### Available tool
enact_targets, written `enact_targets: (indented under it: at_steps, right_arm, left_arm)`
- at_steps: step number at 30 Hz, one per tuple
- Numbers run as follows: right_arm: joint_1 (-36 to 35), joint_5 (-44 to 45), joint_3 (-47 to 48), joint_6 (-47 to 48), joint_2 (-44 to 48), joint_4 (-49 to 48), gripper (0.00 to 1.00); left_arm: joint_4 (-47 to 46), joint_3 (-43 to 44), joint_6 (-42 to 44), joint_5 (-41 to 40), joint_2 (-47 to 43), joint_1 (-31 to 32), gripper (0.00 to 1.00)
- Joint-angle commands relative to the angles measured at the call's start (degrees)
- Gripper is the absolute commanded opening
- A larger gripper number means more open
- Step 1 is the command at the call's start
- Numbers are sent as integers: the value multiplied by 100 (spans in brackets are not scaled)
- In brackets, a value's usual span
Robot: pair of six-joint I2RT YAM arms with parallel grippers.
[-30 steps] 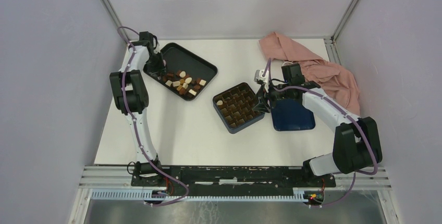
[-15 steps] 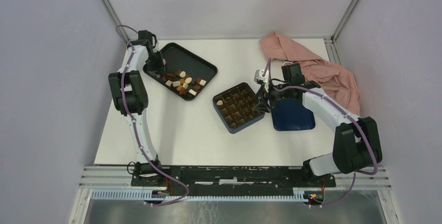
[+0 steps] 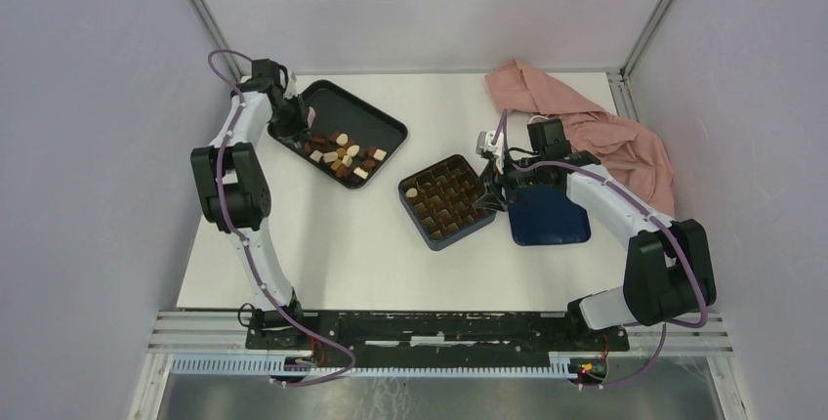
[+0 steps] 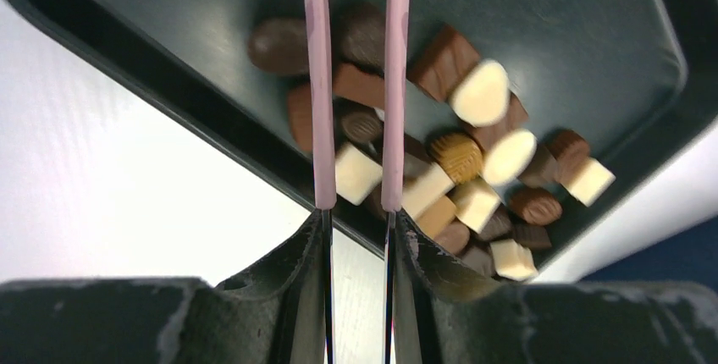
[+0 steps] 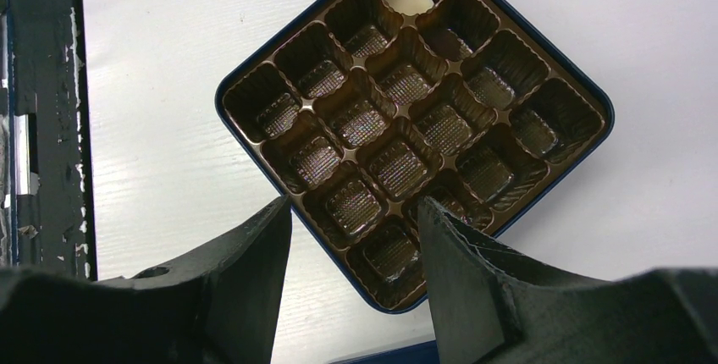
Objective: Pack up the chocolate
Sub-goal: Pick up the fake chocolate from the plate, then place the fake chocolate in the packing box.
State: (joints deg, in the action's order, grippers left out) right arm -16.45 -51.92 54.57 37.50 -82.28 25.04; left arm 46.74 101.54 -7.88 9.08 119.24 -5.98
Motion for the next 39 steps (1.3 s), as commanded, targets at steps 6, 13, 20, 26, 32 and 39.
enact_targets:
  at_steps: [6, 13, 20, 26, 32, 39]
  right_arm:
    - [4, -174, 154, 362, 273, 15, 62]
    - [12, 150, -25, 561, 574, -144, 62]
    - [129, 731, -405, 137, 536, -888, 62]
    - [152, 746, -414, -115, 98, -1010, 62]
    - [221, 798, -350, -66, -1, -911, 63]
    - [377, 745, -316, -47, 45, -855, 62]
  left_arm:
    - [-1221, -2110, -426, 1964, -1886, 38, 2]
    - [-1990, -3935, -639, 2441, -3547, 380, 2]
    - [-2293, -4802, -790, 2670, -4698, 890, 2]
    - [-2387, -5089, -1104, 2520, -5154, 1735, 2]
    - [-2556, -4976, -1455, 1862, -5085, 2727, 2]
    - [-2527, -4394, -1546, 890, -4302, 3779, 2]
